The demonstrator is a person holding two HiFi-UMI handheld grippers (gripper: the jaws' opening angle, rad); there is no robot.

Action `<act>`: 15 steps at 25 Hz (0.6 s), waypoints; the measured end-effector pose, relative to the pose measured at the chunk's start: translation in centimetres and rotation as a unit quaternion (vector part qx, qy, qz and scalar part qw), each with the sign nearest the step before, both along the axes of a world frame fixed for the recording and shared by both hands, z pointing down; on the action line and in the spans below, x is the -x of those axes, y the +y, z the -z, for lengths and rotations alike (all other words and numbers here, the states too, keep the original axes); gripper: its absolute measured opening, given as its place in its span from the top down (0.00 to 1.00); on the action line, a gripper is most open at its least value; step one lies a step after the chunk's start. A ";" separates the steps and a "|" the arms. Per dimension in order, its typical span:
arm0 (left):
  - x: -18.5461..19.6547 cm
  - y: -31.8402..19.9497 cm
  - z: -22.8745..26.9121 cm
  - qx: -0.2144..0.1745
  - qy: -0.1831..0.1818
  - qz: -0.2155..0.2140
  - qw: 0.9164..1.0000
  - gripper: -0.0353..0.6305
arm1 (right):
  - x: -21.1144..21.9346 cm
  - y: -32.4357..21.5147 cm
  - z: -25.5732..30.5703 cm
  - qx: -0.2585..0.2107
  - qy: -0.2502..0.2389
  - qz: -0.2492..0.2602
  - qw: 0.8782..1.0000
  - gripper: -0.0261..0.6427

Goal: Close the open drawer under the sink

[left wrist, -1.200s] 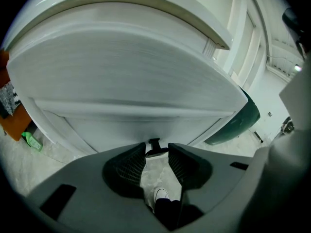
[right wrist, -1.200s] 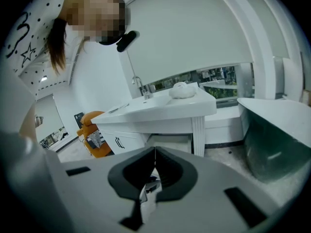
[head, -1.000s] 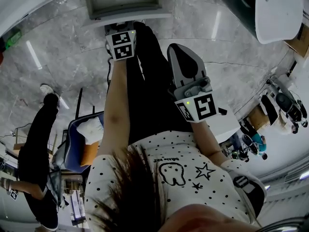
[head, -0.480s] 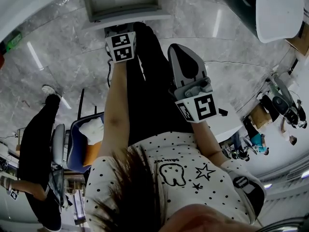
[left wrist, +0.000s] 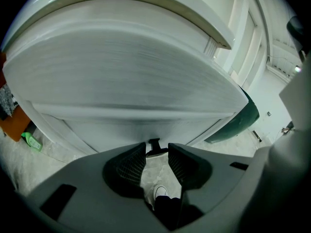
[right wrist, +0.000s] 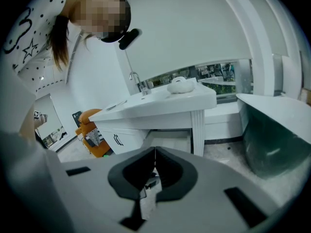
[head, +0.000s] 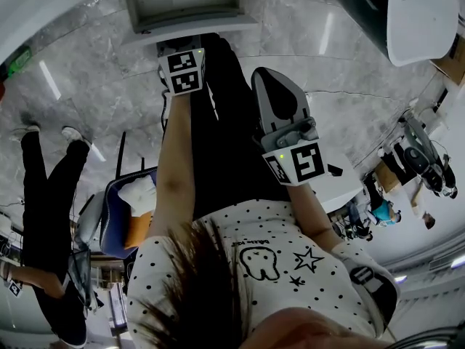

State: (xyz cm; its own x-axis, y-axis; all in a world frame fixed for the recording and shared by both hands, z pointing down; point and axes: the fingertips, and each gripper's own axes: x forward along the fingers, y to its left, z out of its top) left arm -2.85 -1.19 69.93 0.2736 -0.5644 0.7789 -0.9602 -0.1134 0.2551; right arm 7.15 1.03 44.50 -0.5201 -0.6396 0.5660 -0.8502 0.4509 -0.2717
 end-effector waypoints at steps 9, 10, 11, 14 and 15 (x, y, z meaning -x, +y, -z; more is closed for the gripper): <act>0.1 -1.1 0.2 0.001 -0.005 0.005 1.000 0.73 | -0.1 0.0 0.1 0.001 -0.002 -0.005 1.000 0.94; 0.2 -1.3 0.2 0.000 -0.006 0.004 1.000 0.73 | -0.1 0.0 0.1 0.001 -0.002 -0.006 1.000 0.94; 0.2 -1.4 0.2 -0.002 -0.006 0.004 1.000 0.73 | -0.1 0.0 0.1 0.002 -0.001 -0.006 1.000 0.94; 0.4 -1.8 0.0 -0.005 -0.004 0.006 1.000 0.73 | 0.1 0.1 -0.3 0.004 -0.001 -0.004 1.000 0.94; 0.5 -1.9 -0.1 -0.006 -0.004 0.007 1.000 0.73 | 0.2 0.1 -0.4 0.005 -0.001 -0.004 1.000 0.94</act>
